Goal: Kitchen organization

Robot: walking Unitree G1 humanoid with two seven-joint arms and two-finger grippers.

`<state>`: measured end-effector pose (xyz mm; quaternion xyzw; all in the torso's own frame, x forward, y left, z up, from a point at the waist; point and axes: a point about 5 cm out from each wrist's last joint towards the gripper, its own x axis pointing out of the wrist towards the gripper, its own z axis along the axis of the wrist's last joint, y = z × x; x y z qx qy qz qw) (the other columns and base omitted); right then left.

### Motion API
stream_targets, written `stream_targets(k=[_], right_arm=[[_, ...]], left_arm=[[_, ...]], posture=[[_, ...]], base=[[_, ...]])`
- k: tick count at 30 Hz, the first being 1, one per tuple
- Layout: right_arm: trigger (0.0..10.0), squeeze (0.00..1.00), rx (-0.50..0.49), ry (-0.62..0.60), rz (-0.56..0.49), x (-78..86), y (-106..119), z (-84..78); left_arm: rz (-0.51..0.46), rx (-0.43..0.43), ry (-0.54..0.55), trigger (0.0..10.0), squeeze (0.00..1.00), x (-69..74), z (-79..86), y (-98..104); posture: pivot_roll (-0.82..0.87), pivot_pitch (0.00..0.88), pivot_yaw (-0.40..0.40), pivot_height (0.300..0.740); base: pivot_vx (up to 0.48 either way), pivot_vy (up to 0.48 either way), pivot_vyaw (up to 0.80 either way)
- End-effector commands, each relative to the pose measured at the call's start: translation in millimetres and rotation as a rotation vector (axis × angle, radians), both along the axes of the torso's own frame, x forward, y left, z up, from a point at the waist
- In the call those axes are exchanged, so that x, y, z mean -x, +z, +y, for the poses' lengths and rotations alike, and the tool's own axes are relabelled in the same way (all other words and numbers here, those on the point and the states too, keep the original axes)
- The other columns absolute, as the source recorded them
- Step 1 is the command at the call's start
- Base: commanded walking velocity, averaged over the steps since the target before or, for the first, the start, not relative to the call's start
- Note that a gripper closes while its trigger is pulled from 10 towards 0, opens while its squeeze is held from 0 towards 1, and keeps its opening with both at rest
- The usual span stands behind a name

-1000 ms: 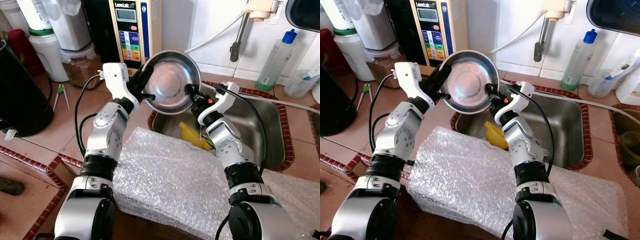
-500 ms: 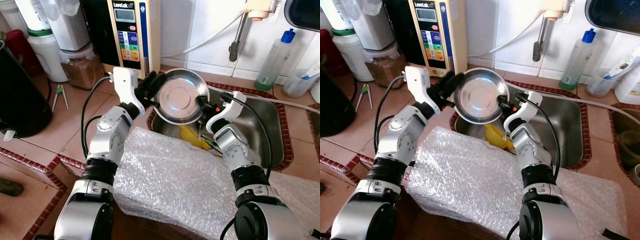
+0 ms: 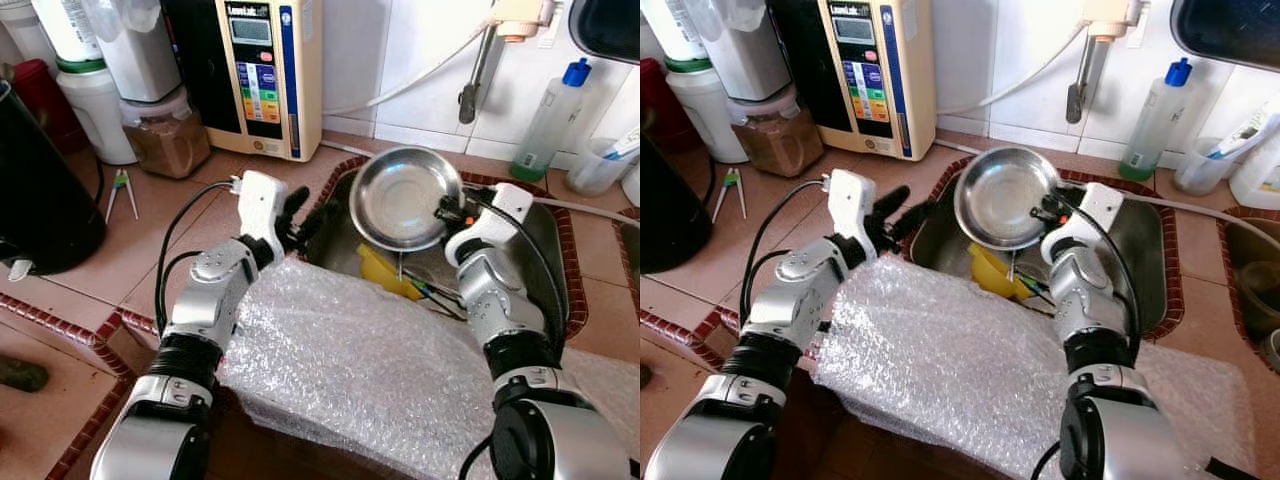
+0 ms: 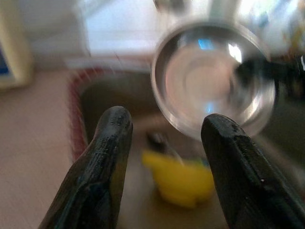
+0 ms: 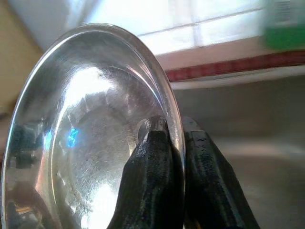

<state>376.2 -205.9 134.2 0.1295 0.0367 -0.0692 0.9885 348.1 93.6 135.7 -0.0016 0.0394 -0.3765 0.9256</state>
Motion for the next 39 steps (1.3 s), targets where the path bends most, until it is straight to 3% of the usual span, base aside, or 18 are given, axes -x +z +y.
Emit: stream_targets(k=[1, 4, 11, 12, 13, 14, 15, 33, 36, 39], right_arm=[[0.0, 0.0, 0.028, -0.02, 0.045, 4.0, -10.2, -4.3], [0.0, 0.0, 0.047, -0.071, 0.148, 12.5, -29.8, -15.1], [0.0, 0.0, 0.059, -0.117, 0.246, 21.9, -49.0, -23.6], [2.7, 1.0, 0.058, -0.113, 0.251, 22.5, -50.5, -23.0], [2.7, 1.0, 0.058, -0.113, 0.251, 22.5, -50.5, -23.0], [6.7, 1.0, 0.058, -0.108, 0.256, 22.7, -51.6, -22.3], [10.0, 1.0, 0.066, -0.102, 0.262, 22.8, -52.9, -20.9], [10.0, 1.0, 0.063, -0.073, 0.258, 22.3, -55.3, -14.8], [10.0, 1.0, 0.089, -0.044, 0.211, 19.4, -49.5, -10.5], [10.0, 1.0, 0.179, 0.016, 0.072, 13.9, -31.1, -2.3]], left_arm=[[0.01, -0.061, -0.049, 10.0, 1.0, 3.1, -1.5, -3.7], [0.034, -0.115, -0.078, 10.0, 1.0, 8.2, -0.4, -13.9], [0.027, -0.118, -0.06, 10.0, 1.0, 7.4, 2.3, -13.6], [0.027, -0.119, -0.061, 10.0, 1.0, 7.2, 2.5, -13.3], [0.027, -0.119, -0.061, 10.0, 1.0, 7.2, 2.5, -13.3], [0.026, -0.122, -0.062, 10.0, 1.0, 7.2, 2.6, -13.0], [0.023, -0.124, -0.064, 10.0, 1.0, 6.9, 2.5, -12.2], [0.016, -0.142, -0.051, 10.0, 1.0, 7.4, 2.3, -13.6], [-0.011, -0.131, -0.015, 10.0, 1.0, 5.0, 4.0, -10.0], [-0.091, -0.073, 0.095, 10.0, 1.0, -1.6, 10.6, 3.7]], posture=[[-0.04, 0.0, 0.051, 0.74], [-0.04, 0.0, 0.05, 0.74], [-0.04, 0.0, 0.049, 0.74], [-0.04, 0.0, 0.049, 0.74], [-0.04, 0.0, 0.049, 0.74], [-0.04, 0.0, 0.049, 0.74], [-0.04, 0.0, 0.05, 0.74], [-0.04, 0.0, 0.051, 0.74], [-0.04, 0.0, 0.051, 0.74], [-0.04, 0.0, 0.05, 0.74]], base=[[0.0, 0.0, 0.0], [0.0, 0.0, 0.0], [0.0, 0.0, 0.0], [0.0, 0.0, 0.0], [0.0, 0.0, 0.0], [0.0, 0.0, 0.0], [0.0, 0.0, 0.0], [0.0, 0.0, 0.0], [0.0, 0.0, 0.0], [0.0, 0.0, 0.0]])
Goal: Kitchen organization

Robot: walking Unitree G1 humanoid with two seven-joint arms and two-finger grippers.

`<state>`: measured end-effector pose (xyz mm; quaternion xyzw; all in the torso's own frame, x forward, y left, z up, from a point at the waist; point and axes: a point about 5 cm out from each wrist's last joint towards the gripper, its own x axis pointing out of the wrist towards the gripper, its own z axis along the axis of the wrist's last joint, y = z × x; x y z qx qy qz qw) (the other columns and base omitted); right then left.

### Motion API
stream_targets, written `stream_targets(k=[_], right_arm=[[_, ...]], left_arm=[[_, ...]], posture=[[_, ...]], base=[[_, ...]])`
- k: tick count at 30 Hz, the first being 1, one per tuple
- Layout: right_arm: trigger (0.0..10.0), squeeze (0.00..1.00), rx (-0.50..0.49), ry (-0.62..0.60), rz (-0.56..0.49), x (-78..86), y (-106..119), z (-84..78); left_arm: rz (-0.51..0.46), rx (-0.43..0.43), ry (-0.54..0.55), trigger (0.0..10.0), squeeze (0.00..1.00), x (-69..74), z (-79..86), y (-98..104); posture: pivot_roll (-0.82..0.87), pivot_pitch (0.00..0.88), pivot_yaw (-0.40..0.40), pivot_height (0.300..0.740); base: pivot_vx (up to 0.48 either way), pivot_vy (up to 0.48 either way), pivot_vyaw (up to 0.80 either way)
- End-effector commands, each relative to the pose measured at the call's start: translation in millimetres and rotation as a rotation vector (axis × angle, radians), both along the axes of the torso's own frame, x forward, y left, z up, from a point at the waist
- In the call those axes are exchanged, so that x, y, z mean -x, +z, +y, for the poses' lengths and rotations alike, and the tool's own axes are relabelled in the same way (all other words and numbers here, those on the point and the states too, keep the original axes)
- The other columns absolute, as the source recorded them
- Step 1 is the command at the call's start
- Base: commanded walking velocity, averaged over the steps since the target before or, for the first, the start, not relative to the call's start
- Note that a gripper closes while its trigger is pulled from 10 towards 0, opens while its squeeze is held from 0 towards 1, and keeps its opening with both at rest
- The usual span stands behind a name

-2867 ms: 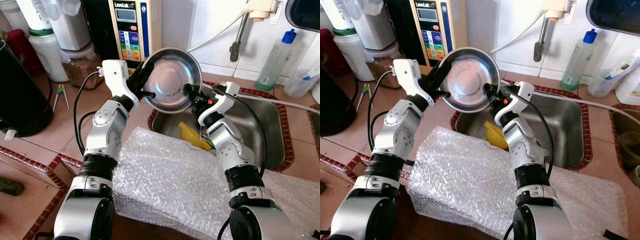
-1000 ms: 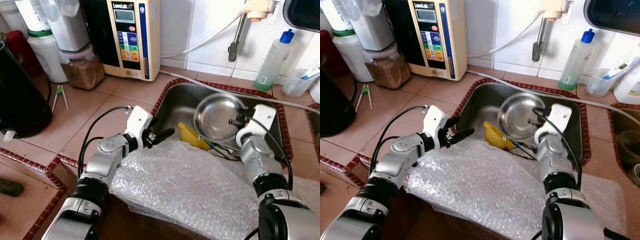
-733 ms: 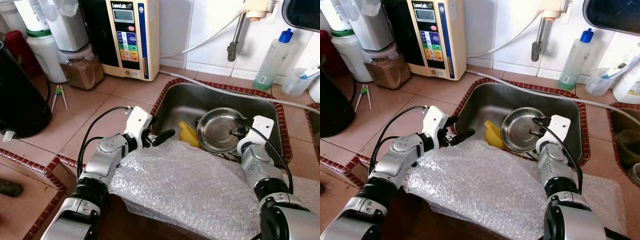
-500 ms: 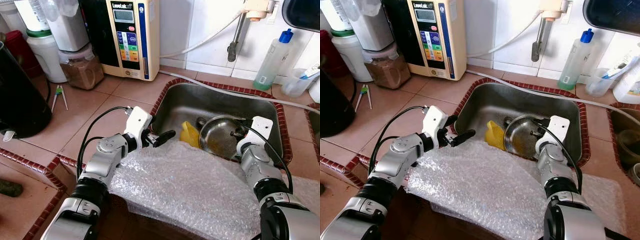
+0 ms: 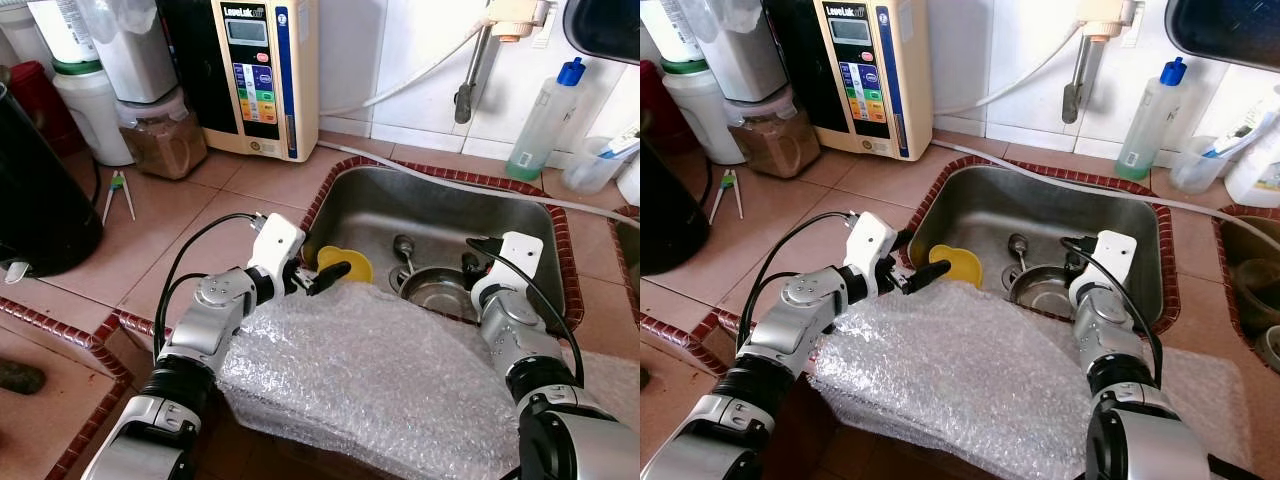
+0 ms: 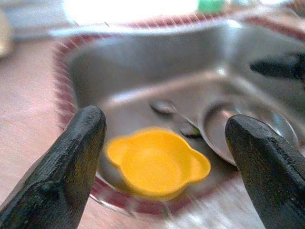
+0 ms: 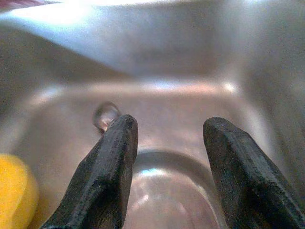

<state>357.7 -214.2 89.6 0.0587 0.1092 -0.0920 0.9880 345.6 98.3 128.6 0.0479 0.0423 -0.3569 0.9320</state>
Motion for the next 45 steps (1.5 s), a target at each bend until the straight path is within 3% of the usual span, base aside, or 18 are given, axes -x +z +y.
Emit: stream_targets(k=[1, 4, 7, 10, 15, 19, 20, 21, 22, 23, 24, 25, 26, 31, 33, 38, 42, 45], right_arm=[[10.0, 1.0, 0.071, 0.07, -0.12, -5.6, 18.8, 8.4], [10.0, 1.0, 0.089, 0.114, -0.224, -7.2, 33.5, 14.3], [10.0, 1.0, 0.185, 0.175, -0.352, -6.7, 55.1, 17.5], [10.0, 1.0, 0.213, 0.2, -0.398, -5.2, 63.7, 17.0], [10.0, 1.0, 0.291, 0.291, -0.471, 5.0, 80.4, 15.9], [10.0, 1.0, 0.322, 0.326, -0.494, 21.1, 88.2, 11.6], [10.0, 1.0, 0.323, 0.332, -0.493, 24.2, 88.8, 11.0], [10.0, 1.0, 0.315, 0.349, -0.482, 32.6, 88.6, 10.1], [10.0, 1.0, 0.319, 0.357, -0.474, 36.8, 87.3, 9.8], [10.0, 1.0, 0.325, 0.366, -0.464, 41.4, 86.3, 9.6], [10.0, 1.0, 0.329, 0.372, -0.449, 46.0, 83.7, 8.8], [10.0, 1.0, 0.33, 0.376, -0.438, 49.2, 82.0, 8.3], [10.0, 1.0, 0.332, 0.377, -0.411, 57.7, 75.5, 5.2], [10.0, 1.0, 0.331, 0.354, -0.371, 65.9, 69.0, 1.0], [10.0, 1.0, 0.321, 0.345, -0.344, 71.9, 64.4, 1.3], [10.0, 1.0, 0.269, 0.294, -0.316, 78.7, 61.6, 6.7], [10.0, 1.0, 0.284, 0.275, -0.341, 82.0, 64.0, 12.6], [10.0, 1.0, 0.304, 0.237, -0.363, 81.7, 70.5, 13.6]], left_arm=[[-0.084, 0.038, 0.086, 10.0, 1.0, -5.5, 8.5, 14.8], [-0.146, 0.061, 0.169, 10.0, 1.0, -7.4, 14.9, 23.3], [-0.196, 0.043, 0.306, 10.0, 1.0, -9.6, 25.3, 26.0], [-0.214, 0.03, 0.356, 10.0, 1.0, -9.6, 28.8, 26.5], [-0.35, 0.006, 0.427, 10.0, 1.0, -2.0, 32.0, 46.4], [-0.351, 0.009, 0.427, 10.0, 1.0, 7.9, 33.6, 56.1], [-0.346, 0.009, 0.425, 10.0, 0.93, 10.9, 34.1, 55.3], [-0.342, -0.018, 0.422, 10.0, 0.47, 19.6, 36.4, 50.8], [-0.339, -0.037, 0.426, 10.0, 0.31, 23.2, 38.0, 47.6], [-0.333, -0.056, 0.432, 10.0, 0.31, 26.9, 39.4, 44.6], [-0.323, -0.065, 0.444, 10.0, 0.18, 30.7, 41.9, 41.3], [-0.315, -0.07, 0.452, 10.0, 0.18, 33.4, 43.6, 39.1], [-0.301, -0.102, 0.479, 10.0, 0.0, 40.8, 50.2, 32.2], [-0.28, -0.139, 0.519, 10.0, 0.0, 50.5, 58.7, 25.1], [-0.149, -0.064, 0.556, 10.0, 0.0, 59.8, 67.2, 13.0], [-0.134, -0.1, 0.598, 10.0, 0.0, 79.7, 72.0, 3.8], [-0.134, -0.106, 0.633, 10.0, 0.0, 78.5, 76.5, 7.0], [-0.217, -0.188, 0.651, 10.0, 0.0, 71.3, 76.4, 16.1]], posture=[[-0.04, 0.0, 0.048, 0.74], [-0.04, 0.0, 0.047, 0.74], [-0.05, 0.0, 0.048, 0.74], [-0.05, 0.0, 0.048, 0.74], [-0.06, 0.0, 0.056, 0.74], [-0.06, 0.0, 0.059, 0.74], [-0.06, 0.0, 0.063, 0.74], [-0.07, 0.0, 0.071, 0.74], [-0.07, 0.0, 0.073, 0.74], [-0.07, 0.0, 0.073, 0.74], [-0.07, 0.0, 0.075, 0.74], [-0.07, 0.0, 0.075, 0.74], [-0.07, 0.0, 0.075, 0.74], [-0.07, 0.0, 0.071, 0.74], [-0.06, 0.0, 0.063, 0.74], [-0.04, 0.0, 0.034, 0.74], [-0.04, 0.0, 0.001, 0.74], [-0.02, 0.0, -0.046, 0.74]], base=[[0.0, 0.0, 0.0], [0.0, 0.0, 0.0], [0.0, 0.0, 0.0], [0.0, 0.0, 0.0], [0.0, 0.0, 0.0], [0.0, 0.0, 0.0], [0.0, 0.0, 0.0], [0.0, 0.0, 0.0], [0.0, 0.0, 0.0], [0.0, 0.0, 0.0], [0.0, 0.0, 0.0], [0.0, 0.0, 0.0], [0.0, 0.0, 0.0], [0.0, 0.0, 0.0], [0.0, 0.0, 0.0], [0.0, 0.0, 0.0], [0.0, 0.0, 0.0], [0.0, 0.0, 0.0]])
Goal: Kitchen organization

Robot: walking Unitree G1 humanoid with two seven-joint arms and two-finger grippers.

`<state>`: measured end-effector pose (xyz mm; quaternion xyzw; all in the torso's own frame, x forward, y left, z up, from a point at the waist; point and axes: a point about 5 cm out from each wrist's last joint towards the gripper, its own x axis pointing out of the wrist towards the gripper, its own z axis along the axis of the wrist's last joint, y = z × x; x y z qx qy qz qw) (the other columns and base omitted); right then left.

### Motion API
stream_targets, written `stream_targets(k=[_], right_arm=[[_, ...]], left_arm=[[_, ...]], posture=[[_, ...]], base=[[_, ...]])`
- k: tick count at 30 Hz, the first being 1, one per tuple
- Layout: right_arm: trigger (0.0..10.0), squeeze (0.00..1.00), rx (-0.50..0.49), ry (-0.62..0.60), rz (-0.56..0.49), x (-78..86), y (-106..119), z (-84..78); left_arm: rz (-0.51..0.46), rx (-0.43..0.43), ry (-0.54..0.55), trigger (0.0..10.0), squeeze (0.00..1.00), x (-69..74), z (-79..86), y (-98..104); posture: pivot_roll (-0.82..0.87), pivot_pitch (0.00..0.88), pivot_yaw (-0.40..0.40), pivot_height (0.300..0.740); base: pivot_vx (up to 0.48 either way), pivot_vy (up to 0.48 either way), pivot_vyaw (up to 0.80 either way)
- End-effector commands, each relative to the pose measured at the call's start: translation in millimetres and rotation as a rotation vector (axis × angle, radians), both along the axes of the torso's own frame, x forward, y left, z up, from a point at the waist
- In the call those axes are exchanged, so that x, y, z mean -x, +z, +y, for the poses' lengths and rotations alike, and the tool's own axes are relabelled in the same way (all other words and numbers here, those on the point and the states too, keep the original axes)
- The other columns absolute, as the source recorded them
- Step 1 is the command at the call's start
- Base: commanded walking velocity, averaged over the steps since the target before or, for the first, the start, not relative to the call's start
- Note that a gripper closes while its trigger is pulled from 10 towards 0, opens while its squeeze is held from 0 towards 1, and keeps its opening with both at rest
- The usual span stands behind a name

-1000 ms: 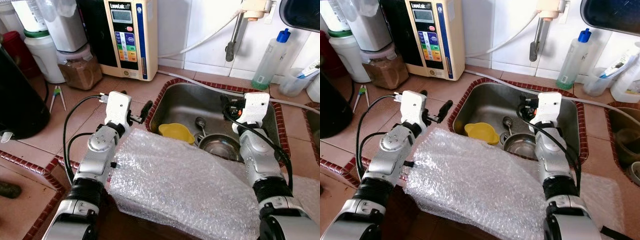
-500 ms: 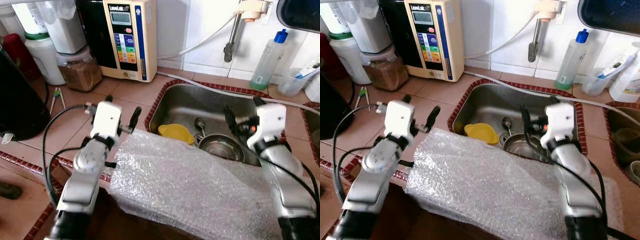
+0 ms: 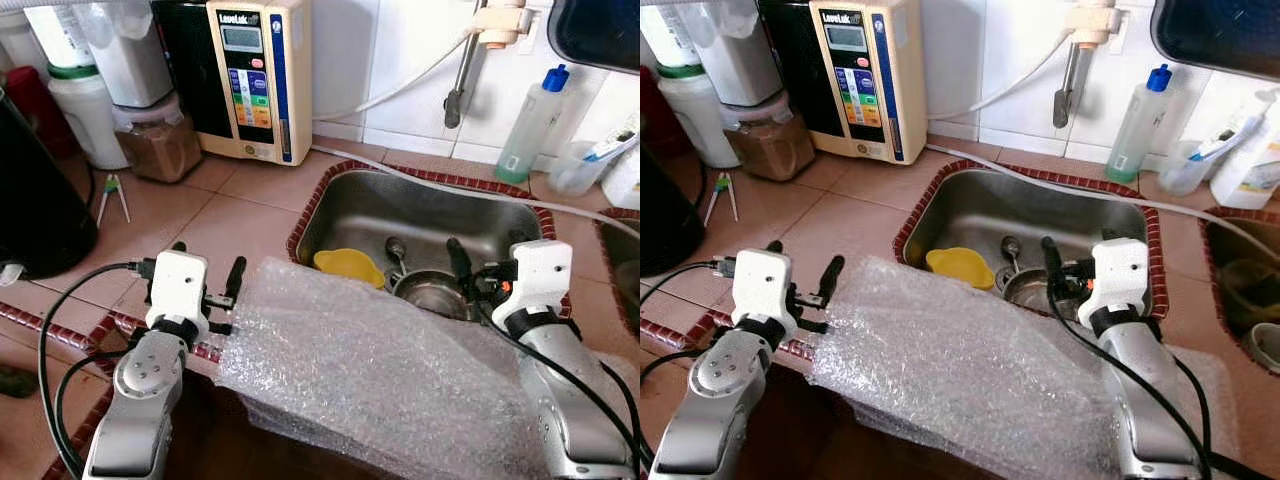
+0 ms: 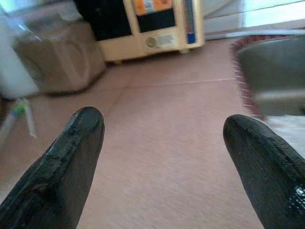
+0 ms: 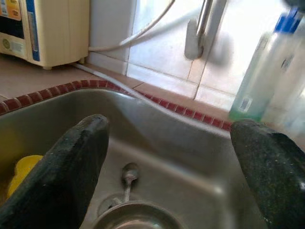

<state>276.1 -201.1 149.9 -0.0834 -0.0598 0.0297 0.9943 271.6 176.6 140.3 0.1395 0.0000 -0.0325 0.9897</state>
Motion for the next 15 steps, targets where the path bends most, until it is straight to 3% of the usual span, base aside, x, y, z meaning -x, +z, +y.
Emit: stream_targets(k=[1, 2, 3, 7, 10, 15], right_arm=[[10.0, 1.0, -0.006, -0.029, -0.041, -0.4, 11.6, -0.2], [10.0, 1.0, -0.026, -0.052, -0.03, -0.8, 11.4, -2.3], [10.0, 1.0, -0.031, -0.058, -0.024, -0.7, 10.8, -3.0], [10.0, 1.0, -0.014, -0.022, 0.01, -0.3, 5.0, 1.6], [10.0, 1.0, -0.011, -0.015, 0.011, -0.6, 2.9, 4.4], [10.0, 1.0, -0.03, -0.035, 0.007, -1.7, 3.3, 7.0]], left_arm=[[-0.02, -0.01, -0.008, 10.0, 0.0, -4.3, -2.6, 5.5], [0.001, 0.074, -0.045, 10.0, 0.0, -5.4, -5.6, 5.6], [0.005, 0.095, -0.051, 10.0, 0.0, -5.4, -6.6, 5.6], [0.036, 0.106, -0.076, 10.0, 0.0, -2.4, -17.1, -1.8], [0.067, 0.106, -0.14, 10.0, 0.0, 0.5, -27.4, -7.5], [0.067, 0.095, -0.136, 10.0, 0.0, -3.4, -27.5, -5.5]], posture=[[-0.02, 0.0, -0.046, 0.74], [-0.03, 0.0, -0.052, 0.74], [-0.03, 0.0, -0.052, 0.74], [-0.05, 0.0, -0.04, 0.74], [-0.06, 0.0, -0.019, 0.74], [-0.07, 0.0, 0.021, 0.74]], base=[[0.0, 0.0, 0.0], [0.0, 0.0, 0.0], [0.0, 0.0, 0.0], [0.0, 0.0, -0.1], [0.0, 0.0, -0.8], [0.0, 0.0, -0.8]])
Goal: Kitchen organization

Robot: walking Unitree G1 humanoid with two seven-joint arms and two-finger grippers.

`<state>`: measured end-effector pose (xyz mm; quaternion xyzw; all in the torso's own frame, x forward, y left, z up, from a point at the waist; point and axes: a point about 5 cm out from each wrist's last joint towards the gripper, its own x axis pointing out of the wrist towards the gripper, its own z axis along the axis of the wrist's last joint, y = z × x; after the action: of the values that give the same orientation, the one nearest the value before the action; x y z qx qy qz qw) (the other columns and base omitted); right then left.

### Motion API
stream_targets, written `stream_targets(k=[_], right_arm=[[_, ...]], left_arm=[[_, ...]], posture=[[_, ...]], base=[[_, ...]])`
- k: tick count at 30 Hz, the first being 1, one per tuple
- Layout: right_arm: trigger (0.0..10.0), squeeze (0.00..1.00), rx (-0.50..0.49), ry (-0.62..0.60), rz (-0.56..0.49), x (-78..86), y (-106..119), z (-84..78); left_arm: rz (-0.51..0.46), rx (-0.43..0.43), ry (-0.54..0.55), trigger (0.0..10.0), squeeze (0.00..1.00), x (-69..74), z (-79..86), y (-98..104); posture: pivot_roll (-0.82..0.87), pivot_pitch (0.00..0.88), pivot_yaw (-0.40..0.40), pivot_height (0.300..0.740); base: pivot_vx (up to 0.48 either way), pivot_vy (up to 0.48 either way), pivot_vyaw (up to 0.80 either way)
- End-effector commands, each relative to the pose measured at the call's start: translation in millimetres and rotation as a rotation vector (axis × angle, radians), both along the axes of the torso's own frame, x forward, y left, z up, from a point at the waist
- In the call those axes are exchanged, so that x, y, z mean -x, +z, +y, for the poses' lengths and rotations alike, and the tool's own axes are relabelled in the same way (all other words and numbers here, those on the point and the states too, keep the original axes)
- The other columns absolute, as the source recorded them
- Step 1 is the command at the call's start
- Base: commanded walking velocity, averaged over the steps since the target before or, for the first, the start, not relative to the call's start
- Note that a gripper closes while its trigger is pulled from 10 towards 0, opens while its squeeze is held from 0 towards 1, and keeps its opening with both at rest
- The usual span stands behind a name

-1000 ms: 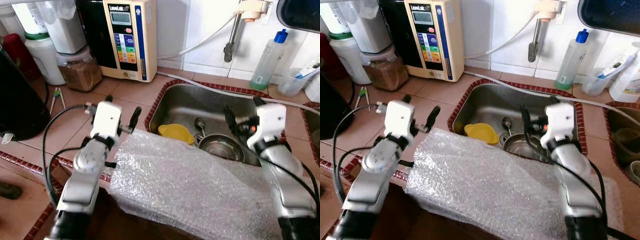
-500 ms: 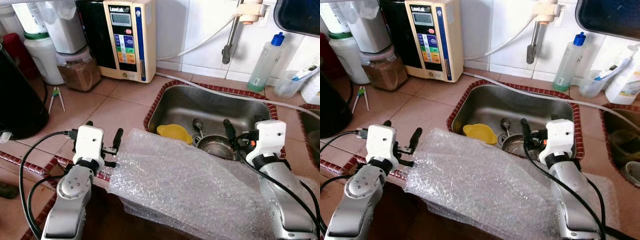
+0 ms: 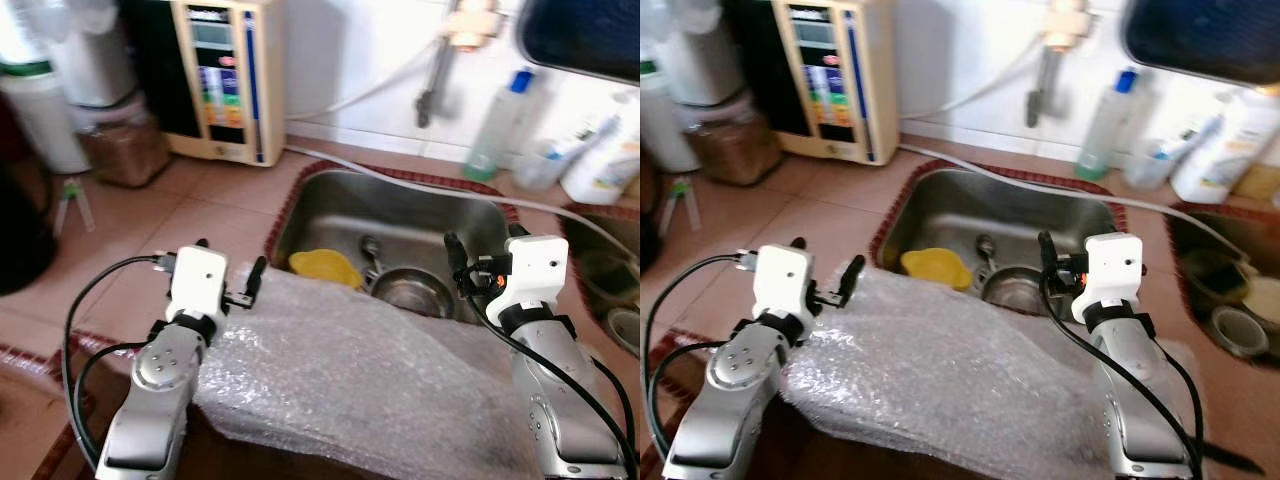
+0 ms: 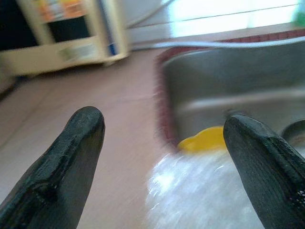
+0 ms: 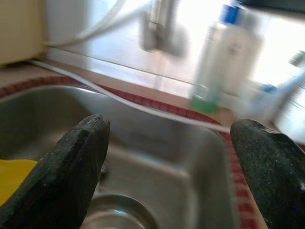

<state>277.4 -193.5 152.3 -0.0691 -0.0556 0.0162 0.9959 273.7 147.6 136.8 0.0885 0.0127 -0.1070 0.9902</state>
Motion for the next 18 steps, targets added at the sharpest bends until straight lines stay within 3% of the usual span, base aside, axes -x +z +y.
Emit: stream_targets(k=[1, 5, 10, 18], right_arm=[[10.0, 1.0, -0.005, -0.019, 0.0, -0.7, 0.6, -0.2], [10.0, 1.0, -0.031, -0.033, -0.007, 2.4, 1.1, -0.6], [10.0, 1.0, -0.018, -0.018, -0.007, 4.2, 2.2, 1.5], [10.0, 0.98, -0.002, 0.042, -0.059, -1.9, 14.3, 11.0]], left_arm=[[0.022, -0.007, 0.012, 10.0, 0.0, -2.9, 2.6, -2.3], [0.027, -0.009, 0.0, 10.0, 0.0, -1.7, -1.7, -1.6], [-0.041, -0.033, 0.011, 10.0, 0.0, -2.2, -4.2, 9.2], [-0.196, -0.1, 0.154, 10.0, 0.0, 4.0, 9.4, 28.4]], posture=[[-0.08, 0.0, 0.029, 0.74], [-0.09, 0.0, 0.033, 0.74], [-0.09, 0.0, 0.02, 0.74], [-0.07, 0.003, 0.001, 0.74]], base=[[0.0, 0.0, -0.8], [0.0, 0.0, -0.8], [0.0, 0.0, 0.0], [0.0, 0.0, 0.0]])
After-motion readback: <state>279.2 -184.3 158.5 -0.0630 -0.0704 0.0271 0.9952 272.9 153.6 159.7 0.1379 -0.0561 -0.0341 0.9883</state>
